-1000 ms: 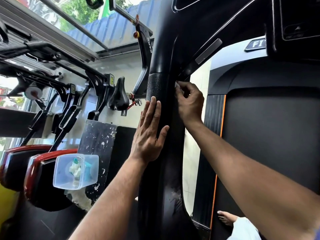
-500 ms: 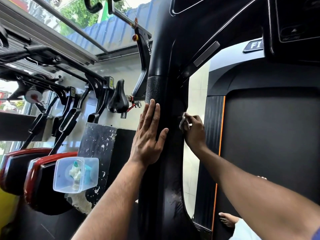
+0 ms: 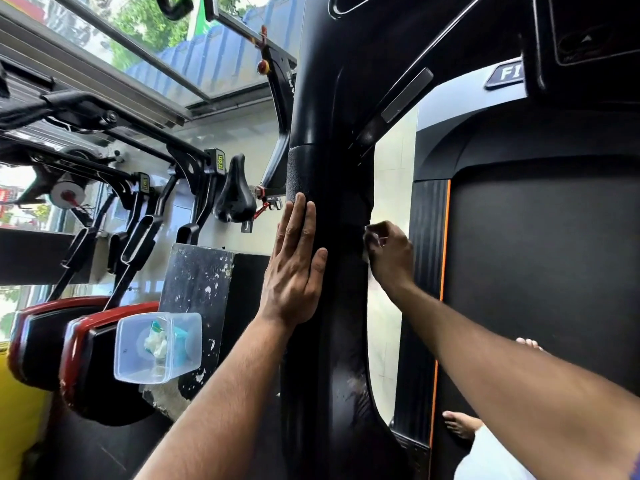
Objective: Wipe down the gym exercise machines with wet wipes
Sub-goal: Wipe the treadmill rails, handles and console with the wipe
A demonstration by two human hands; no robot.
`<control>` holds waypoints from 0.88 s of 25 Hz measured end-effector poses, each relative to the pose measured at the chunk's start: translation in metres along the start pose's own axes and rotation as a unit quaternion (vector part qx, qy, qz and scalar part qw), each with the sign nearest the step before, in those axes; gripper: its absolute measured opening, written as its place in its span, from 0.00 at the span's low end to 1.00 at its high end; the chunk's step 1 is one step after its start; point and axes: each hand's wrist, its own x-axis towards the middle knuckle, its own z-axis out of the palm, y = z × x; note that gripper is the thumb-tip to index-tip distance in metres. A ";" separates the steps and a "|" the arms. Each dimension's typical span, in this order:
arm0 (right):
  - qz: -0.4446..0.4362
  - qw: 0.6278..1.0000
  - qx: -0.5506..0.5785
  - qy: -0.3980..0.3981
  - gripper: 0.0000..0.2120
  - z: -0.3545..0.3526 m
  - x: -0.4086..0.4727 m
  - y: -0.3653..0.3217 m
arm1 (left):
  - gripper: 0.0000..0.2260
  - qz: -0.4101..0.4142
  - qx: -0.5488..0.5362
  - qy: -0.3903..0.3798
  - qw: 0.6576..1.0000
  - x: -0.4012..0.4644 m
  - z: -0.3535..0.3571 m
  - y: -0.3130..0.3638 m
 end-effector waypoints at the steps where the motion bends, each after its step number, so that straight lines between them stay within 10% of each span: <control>1: 0.019 1.000 -0.018 -0.016 0.04 -0.001 0.001 0.008 | 0.29 0.001 0.001 -0.001 1.000 0.000 0.000 0.000; 9: -0.150 0.987 0.061 -0.009 0.04 0.000 -0.071 -0.015 | 0.29 0.009 0.000 -0.001 1.000 0.000 -0.001 -0.001; 15: -0.022 1.000 -0.007 -0.005 0.06 0.004 -0.018 0.025 | 0.29 0.006 0.005 0.010 1.000 0.001 0.000 0.002; 22: -0.147 0.976 0.156 -0.022 0.10 -0.001 -0.142 0.002 | 0.29 0.020 0.006 0.018 1.000 -0.001 0.002 -0.002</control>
